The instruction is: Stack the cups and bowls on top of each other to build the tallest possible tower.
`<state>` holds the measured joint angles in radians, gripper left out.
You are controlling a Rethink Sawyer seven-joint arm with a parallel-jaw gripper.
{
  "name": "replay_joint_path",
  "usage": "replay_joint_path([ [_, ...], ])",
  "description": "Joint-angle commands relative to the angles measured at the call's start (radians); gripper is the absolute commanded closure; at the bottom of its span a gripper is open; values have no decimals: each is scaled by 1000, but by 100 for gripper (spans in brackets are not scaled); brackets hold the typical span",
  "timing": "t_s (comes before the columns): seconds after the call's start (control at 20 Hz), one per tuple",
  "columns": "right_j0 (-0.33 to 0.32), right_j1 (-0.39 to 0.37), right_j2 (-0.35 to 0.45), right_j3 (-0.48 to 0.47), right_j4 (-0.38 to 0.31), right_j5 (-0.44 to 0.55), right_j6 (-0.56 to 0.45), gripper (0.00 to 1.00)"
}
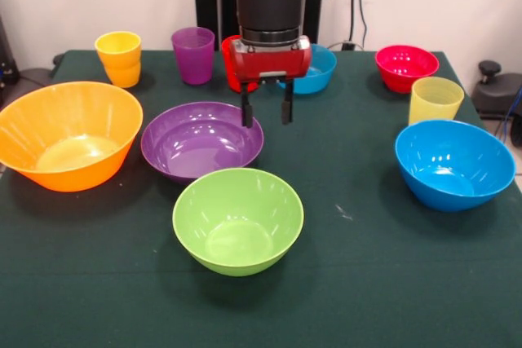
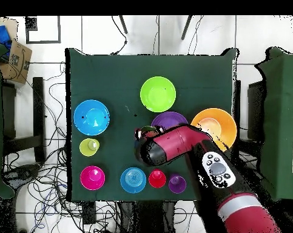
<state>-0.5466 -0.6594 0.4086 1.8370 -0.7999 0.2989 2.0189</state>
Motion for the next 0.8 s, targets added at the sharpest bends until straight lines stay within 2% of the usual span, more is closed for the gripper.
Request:
replay_joint_path([
  [0.05,28,94,-3,-10,-41,-24,3,0],
  [0.3,26,79,3,-5,-31,-10,-5,0],
  [0.5,8,159,11,-75,-61,-30,-36,0],
  [0.8,-31,155,40,-72,-55,-5,-82,0],
])
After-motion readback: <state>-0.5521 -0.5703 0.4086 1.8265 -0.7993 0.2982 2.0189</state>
